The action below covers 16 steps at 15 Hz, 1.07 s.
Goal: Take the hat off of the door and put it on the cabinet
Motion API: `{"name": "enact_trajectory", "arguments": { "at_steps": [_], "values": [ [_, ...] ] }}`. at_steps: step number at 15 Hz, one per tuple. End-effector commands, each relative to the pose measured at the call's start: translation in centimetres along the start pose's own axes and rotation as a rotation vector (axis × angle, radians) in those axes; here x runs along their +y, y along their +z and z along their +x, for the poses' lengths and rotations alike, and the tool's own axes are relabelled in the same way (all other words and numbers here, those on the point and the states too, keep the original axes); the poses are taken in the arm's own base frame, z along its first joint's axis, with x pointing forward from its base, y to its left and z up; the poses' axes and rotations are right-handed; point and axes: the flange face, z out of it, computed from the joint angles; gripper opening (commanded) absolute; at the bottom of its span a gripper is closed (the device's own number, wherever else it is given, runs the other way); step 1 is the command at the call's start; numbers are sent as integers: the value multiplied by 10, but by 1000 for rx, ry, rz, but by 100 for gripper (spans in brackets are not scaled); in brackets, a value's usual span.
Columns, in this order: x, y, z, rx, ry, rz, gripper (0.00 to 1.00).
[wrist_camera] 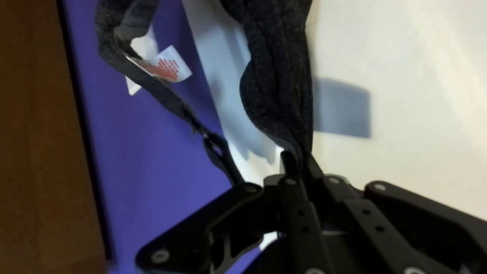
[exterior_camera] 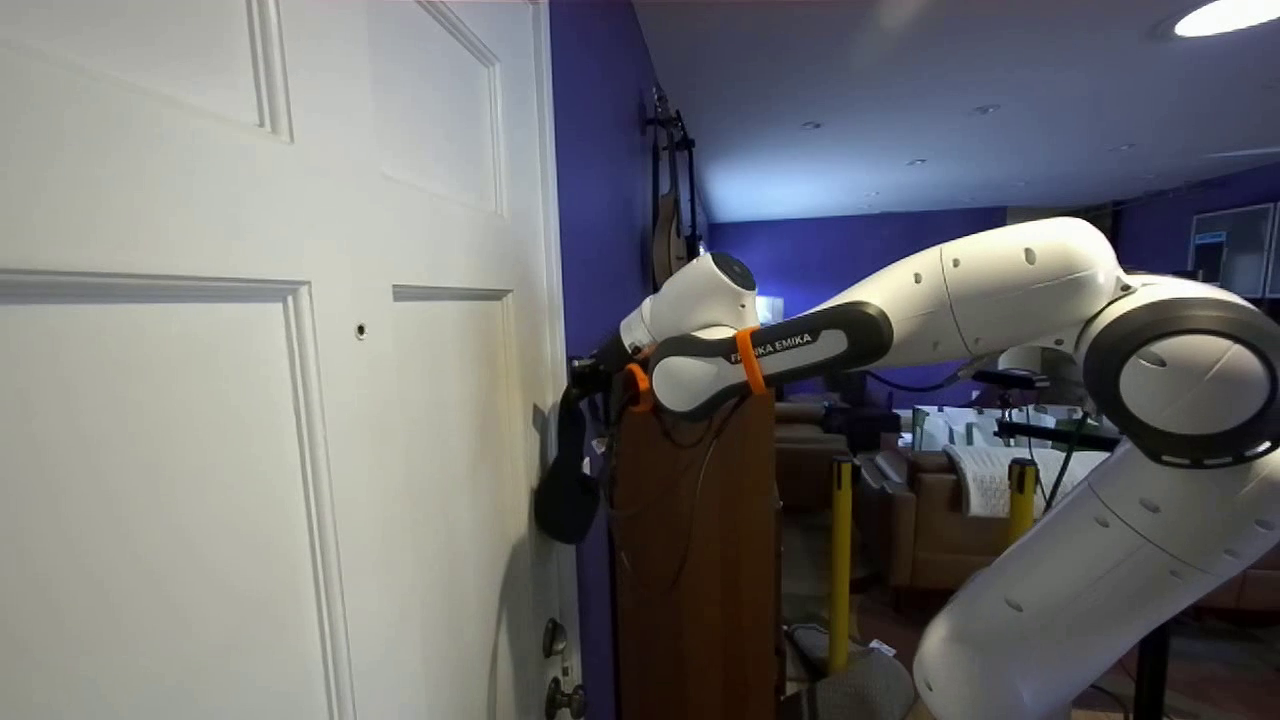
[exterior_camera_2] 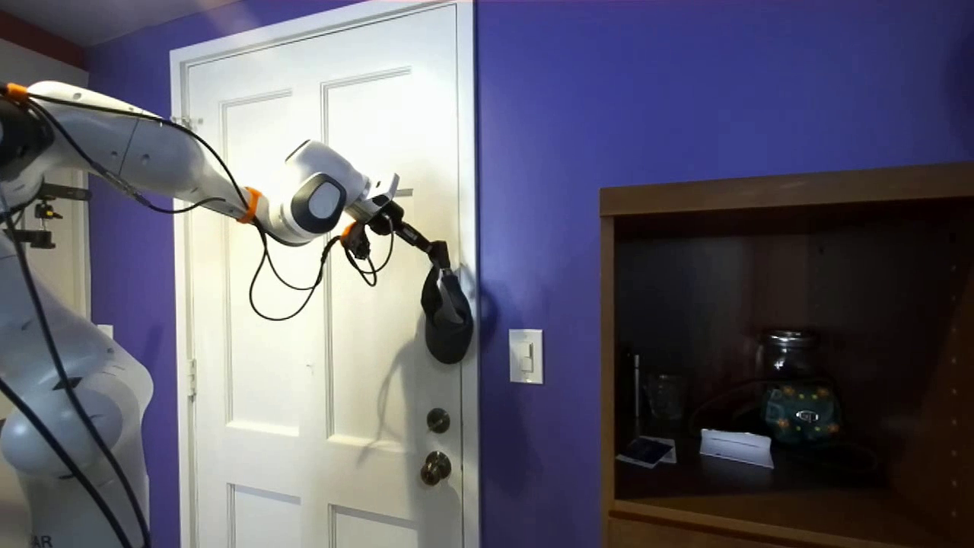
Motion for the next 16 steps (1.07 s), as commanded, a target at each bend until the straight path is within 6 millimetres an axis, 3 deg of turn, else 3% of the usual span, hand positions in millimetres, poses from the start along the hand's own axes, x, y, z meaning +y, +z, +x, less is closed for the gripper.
{"name": "enact_trajectory", "arguments": {
  "at_steps": [1,3,4,9,10,13,16],
  "values": [
    [24,-7,34,80,53,-56,2],
    [33,-11,43,104,81,-85,2],
    [33,-7,33,66,56,-67,6],
    [37,-9,39,81,71,-80,6],
    [37,-9,38,80,72,-79,2],
    [53,-4,59,129,110,-127,2],
    [84,-10,99,224,181,-185,2]
  ]
}}
